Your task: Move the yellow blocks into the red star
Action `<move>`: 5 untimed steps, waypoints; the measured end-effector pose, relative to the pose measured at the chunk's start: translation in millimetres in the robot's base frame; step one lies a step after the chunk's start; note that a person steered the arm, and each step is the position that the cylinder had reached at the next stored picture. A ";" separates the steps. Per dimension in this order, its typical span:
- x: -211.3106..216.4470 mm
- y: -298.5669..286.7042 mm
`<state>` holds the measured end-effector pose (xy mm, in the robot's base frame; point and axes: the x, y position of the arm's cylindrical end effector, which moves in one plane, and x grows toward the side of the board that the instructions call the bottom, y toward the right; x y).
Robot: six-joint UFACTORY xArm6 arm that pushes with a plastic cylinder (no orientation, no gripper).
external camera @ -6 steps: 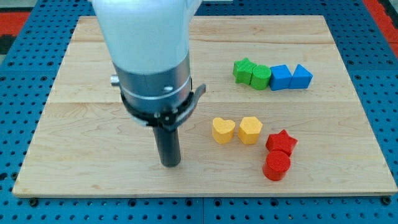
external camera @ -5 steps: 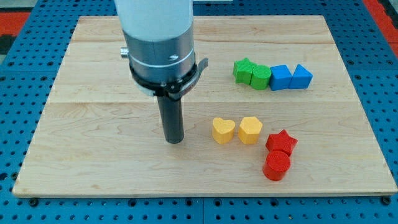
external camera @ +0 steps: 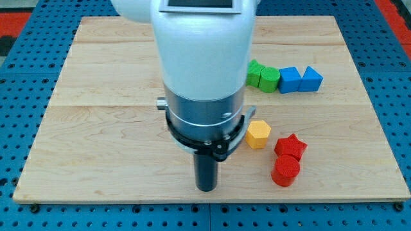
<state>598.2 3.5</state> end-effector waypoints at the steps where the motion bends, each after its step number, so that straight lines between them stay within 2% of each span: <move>1: 0.0 32.8; 5: -11.4 116.4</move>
